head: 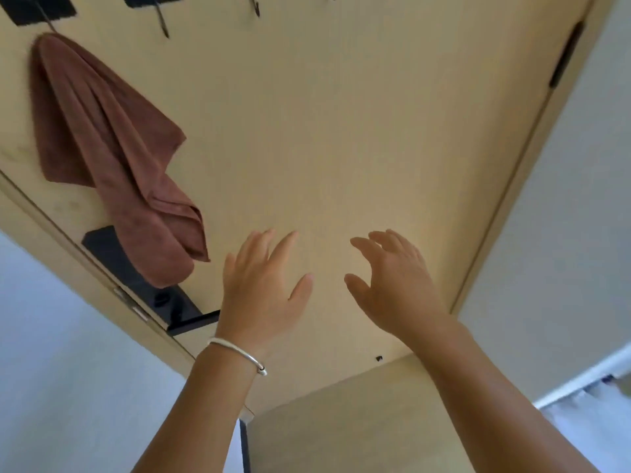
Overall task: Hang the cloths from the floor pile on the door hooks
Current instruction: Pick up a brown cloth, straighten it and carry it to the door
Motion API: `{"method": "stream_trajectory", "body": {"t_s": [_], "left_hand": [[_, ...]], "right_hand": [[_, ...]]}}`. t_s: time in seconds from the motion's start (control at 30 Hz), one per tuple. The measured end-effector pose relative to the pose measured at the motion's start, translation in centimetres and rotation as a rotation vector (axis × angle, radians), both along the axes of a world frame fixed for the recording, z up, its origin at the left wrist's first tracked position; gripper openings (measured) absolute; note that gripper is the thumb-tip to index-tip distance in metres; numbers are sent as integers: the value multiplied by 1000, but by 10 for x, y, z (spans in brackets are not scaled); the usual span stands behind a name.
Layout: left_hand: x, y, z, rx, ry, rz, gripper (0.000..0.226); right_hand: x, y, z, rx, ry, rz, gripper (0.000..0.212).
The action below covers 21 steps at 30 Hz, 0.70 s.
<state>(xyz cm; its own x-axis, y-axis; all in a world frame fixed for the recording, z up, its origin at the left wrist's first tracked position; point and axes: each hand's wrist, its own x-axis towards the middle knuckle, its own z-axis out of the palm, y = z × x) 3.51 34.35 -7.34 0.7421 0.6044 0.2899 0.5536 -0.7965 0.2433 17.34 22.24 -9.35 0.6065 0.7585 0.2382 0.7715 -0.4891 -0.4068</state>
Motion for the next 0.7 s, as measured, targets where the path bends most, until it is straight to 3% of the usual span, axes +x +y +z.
{"method": "stream_trajectory", "body": {"t_s": [0.13, 0.43, 0.7], "left_hand": [[25, -10, -28, -78, 163, -165, 69], [66, -67, -80, -247, 272, -650, 70], [71, -168, -88, -219, 339, -1029, 69]], "right_hand": [[-10, -36, -22, -59, 45, -180, 56], [-52, -132, -57, -135, 168, -616, 51], [-106, -226, -60, -123, 231, -930, 53]]}}
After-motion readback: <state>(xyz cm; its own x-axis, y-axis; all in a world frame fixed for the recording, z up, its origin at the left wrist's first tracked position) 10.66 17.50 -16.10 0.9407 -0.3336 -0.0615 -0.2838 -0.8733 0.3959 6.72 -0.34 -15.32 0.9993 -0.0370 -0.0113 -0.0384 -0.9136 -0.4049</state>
